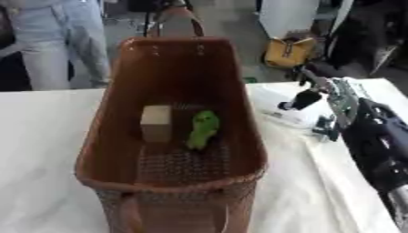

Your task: Pick up objects on the table and place them in the box.

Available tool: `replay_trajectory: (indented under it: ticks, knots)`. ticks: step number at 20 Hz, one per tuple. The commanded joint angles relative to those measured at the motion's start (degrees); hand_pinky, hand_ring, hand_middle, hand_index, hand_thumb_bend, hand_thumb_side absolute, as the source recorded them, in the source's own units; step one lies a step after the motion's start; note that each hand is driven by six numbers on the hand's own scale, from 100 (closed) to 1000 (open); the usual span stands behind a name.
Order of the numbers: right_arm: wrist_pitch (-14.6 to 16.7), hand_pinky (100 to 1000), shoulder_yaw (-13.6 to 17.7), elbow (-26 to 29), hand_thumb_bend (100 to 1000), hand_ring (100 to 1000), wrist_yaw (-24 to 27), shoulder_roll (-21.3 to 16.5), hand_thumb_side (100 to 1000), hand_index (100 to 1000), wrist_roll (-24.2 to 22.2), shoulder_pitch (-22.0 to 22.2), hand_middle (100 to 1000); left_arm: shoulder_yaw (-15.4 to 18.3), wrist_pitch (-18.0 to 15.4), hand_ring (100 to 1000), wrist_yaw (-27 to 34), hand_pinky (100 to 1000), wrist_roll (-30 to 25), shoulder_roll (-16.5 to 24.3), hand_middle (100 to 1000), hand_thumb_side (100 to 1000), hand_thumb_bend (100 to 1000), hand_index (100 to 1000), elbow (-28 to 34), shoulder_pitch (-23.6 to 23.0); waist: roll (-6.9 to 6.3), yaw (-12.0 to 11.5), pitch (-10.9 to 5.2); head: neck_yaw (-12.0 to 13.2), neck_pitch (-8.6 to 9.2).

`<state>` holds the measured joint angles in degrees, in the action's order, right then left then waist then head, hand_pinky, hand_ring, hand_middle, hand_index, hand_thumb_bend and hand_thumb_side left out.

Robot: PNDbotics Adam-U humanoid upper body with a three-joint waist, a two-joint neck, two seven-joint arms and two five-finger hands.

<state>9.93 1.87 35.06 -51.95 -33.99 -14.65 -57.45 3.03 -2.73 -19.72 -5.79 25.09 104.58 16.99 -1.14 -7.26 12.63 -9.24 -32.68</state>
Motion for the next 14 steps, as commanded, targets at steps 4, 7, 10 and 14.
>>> replay_trajectory:
  ticks: [4,7,10,14]
  knots:
    - [-0.9,556,0.9,-0.9,612,714,-0.1,-1.3,222,812,0.5,-0.8,736,0.3,0.0,691,0.3,684,-0.3,0.7,739,449,640,829,1.3,0.8,-0.29,-0.2,-0.47,-0.3,0.7]
    - [-1.3,557,1.0,-1.4,612,715,-0.1,-1.6,222,812,0.7,-0.6,737,0.2,0.0,692,0.4,684,-0.3,0.6,739,451,637,829,1.3,0.9,-0.44,-0.2,-0.24,-0.3,0.75]
    - [-1.9,557,1.3,-2.0,612,716,0.0,-2.0,221,812,1.1,-0.3,737,0.2,-0.1,692,0.4,684,-0.3,0.6,740,453,635,829,1.3,0.9,-0.58,-0.3,-0.04,-0.3,0.9]
    - [-2.2,554,1.5,-2.6,612,714,0.2,-2.4,219,811,1.5,-0.2,736,0.2,-0.1,692,0.4,684,-0.4,0.6,740,455,633,829,1.3,0.9,-0.71,-0.4,0.17,-0.2,0.98]
